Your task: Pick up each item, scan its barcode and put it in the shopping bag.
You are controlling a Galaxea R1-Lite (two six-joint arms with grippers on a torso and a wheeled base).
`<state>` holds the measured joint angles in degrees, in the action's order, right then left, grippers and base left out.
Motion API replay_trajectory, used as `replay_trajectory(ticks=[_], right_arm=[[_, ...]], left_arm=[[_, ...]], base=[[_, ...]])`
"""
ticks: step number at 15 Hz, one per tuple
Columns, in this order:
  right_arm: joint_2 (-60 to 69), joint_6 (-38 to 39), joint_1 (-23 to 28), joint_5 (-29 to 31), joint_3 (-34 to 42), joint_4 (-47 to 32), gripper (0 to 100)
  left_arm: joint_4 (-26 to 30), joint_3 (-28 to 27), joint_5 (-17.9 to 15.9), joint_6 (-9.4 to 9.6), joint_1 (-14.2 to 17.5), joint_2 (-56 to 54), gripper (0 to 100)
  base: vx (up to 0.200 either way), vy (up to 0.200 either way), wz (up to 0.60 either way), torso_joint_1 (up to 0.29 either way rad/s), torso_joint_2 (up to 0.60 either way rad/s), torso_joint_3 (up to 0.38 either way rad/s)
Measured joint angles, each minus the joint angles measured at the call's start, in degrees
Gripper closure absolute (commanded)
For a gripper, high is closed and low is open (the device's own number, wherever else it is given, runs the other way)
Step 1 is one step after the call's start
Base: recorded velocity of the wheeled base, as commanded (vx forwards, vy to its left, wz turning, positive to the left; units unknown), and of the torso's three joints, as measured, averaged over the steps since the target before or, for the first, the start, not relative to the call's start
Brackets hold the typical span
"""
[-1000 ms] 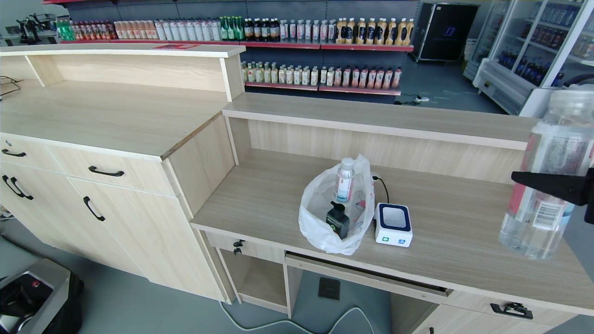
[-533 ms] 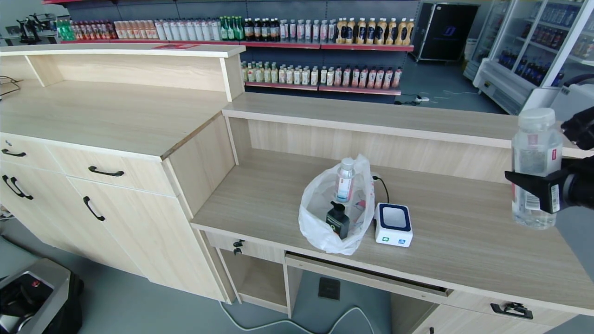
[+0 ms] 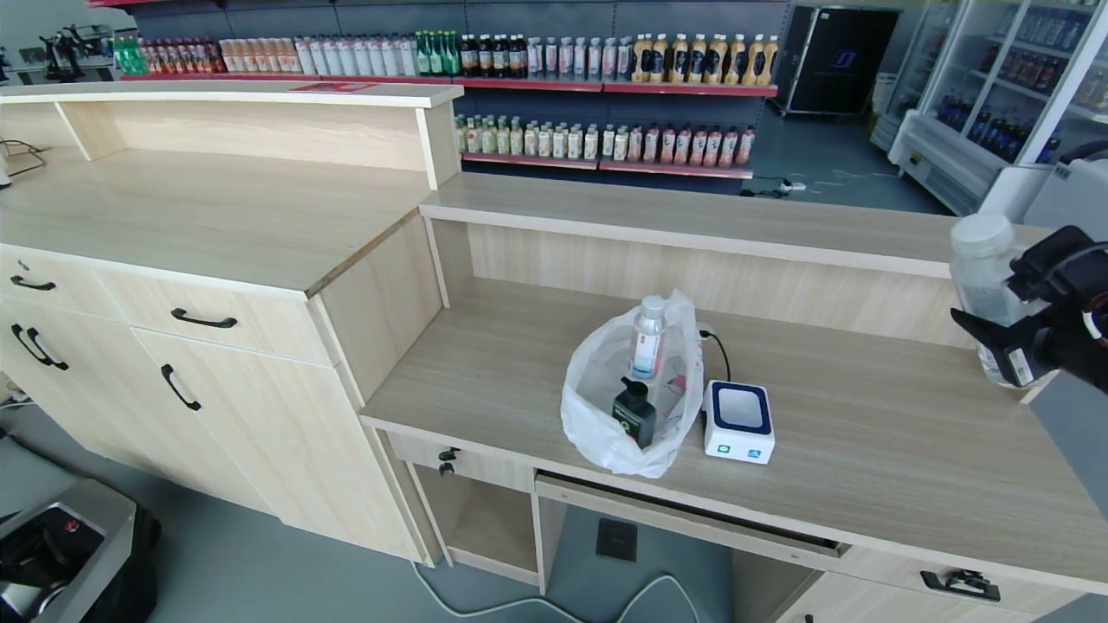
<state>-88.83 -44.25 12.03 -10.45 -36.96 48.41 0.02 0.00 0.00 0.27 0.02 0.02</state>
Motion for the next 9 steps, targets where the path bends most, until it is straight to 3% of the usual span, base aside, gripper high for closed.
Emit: replay_trajectory(ticks=[2, 5, 9], right_arm=[[-4.22, -0.72, -0.21, -2.3, 1.55, 7.42, 100], [-10.64, -1.04, 0.2, -11.74, 2.27, 14.96, 100], [-18.83, -1.69, 1.48, -16.84, 1.41, 20.68, 100]], left_arm=[[-0.02, 0.0, 0.0, -0.02, 0.05, 0.0, 0], [-0.02, 0.0, 0.0, 0.0, 0.13, 0.0, 0], [-0.02, 0.0, 0.0, 0.0, 0.07, 0.0, 0]], base=[[0.0, 0.0, 0.6, 0.005, 0.01, -0.005], [0.0, 0.0, 0.0, 0.0, 0.0, 0.0], [0.0, 0.0, 0.0, 0.0, 0.0, 0.0]])
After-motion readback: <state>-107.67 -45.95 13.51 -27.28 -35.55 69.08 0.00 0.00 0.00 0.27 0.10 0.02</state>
